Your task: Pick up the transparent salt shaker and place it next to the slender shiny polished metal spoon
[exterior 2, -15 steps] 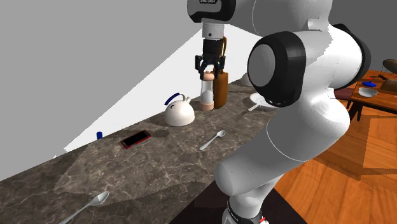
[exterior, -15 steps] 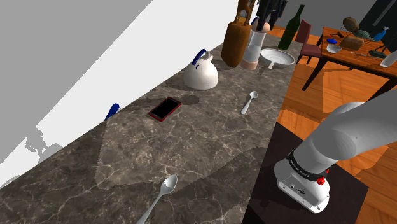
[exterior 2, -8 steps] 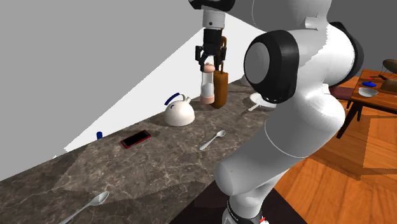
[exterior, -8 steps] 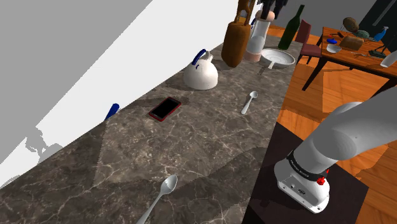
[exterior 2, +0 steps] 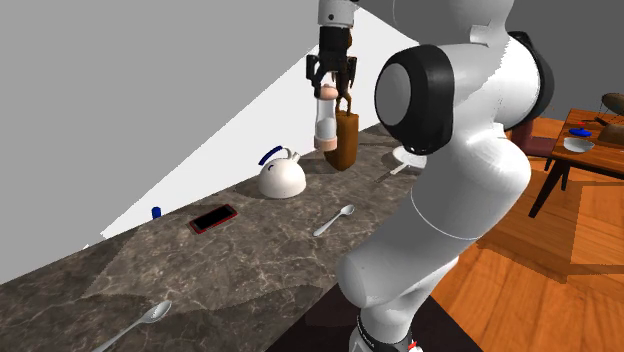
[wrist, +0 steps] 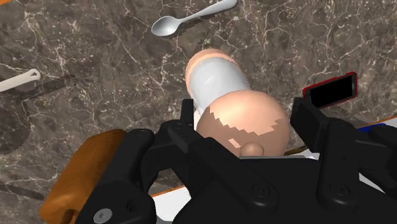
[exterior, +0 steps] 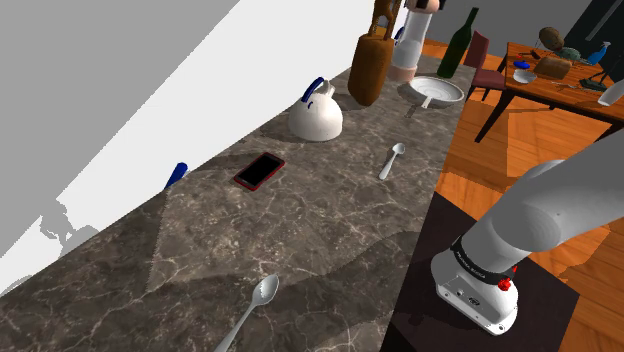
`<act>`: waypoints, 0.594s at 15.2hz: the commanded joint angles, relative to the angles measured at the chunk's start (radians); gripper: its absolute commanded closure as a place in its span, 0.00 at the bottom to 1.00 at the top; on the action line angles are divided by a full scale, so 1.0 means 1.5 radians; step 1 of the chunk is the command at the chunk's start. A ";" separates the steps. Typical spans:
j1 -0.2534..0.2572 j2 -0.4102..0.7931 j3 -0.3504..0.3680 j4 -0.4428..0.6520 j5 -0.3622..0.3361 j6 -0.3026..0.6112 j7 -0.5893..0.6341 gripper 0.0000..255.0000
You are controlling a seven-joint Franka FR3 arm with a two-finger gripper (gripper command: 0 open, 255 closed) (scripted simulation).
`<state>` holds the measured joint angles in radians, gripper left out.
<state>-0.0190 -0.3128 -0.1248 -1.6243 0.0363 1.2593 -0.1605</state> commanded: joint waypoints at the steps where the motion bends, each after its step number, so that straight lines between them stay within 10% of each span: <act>1: 0.000 0.009 -0.001 0.026 0.001 -0.017 0.000 1.00; 9: 0.043 -0.011 0.094 0.003 0.037 -0.005 0.142 1.00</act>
<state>0.0356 -0.3347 -0.0052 -1.6269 0.0832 1.2513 0.0197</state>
